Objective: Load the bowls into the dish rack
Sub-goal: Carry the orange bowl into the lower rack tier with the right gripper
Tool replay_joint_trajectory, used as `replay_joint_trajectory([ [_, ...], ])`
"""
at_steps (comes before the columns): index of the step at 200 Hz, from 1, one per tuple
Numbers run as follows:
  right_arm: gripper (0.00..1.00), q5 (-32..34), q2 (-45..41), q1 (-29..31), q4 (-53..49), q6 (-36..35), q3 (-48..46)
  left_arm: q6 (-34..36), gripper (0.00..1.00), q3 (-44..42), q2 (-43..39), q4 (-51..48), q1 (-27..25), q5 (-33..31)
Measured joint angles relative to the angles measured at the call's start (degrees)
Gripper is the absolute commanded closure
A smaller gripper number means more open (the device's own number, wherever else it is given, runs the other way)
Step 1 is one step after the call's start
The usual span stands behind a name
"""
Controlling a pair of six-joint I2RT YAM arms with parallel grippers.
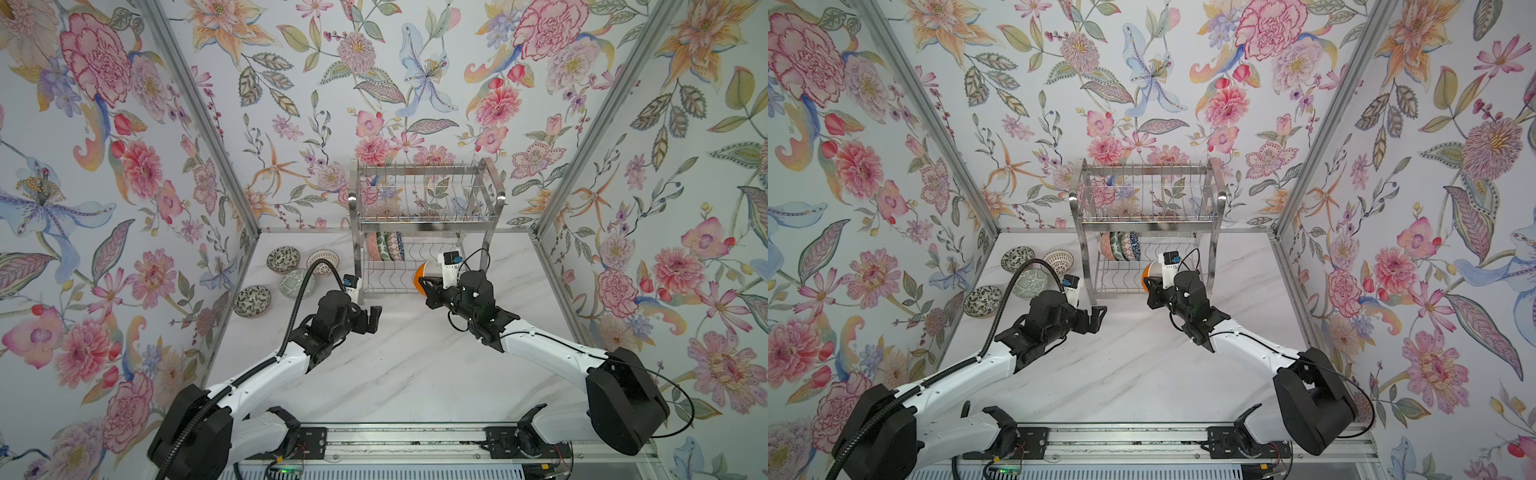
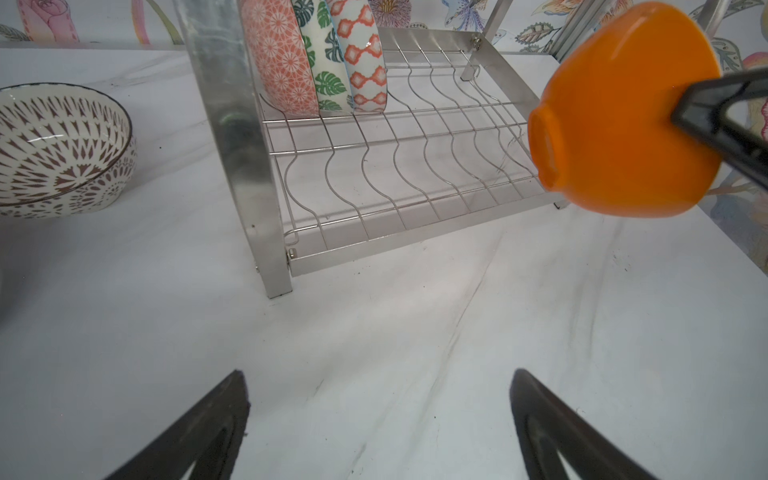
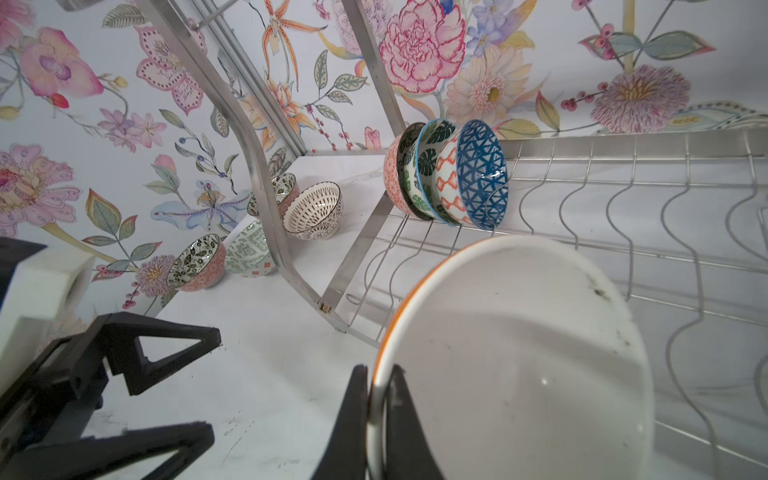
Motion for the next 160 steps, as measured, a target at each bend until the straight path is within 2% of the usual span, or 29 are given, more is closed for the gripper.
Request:
replay_joint_trajectory([
  [51,0.94,-3.1,5.0,-2.2,7.3,2.8,0.0,3.4,0.01,4.5,6.4,1.8,-4.5,-2.0],
  [104,0.94,-5.5,12.9,-4.2,13.1,6.6,2.1,6.7,0.01,9.8,11.8,4.5,-5.1,-3.5],
  [160,0.93,-7.6,22.5,-6.6,20.2,11.0,8.5,11.6,0.01,13.1,15.7,5.2,-5.7,-6.2],
])
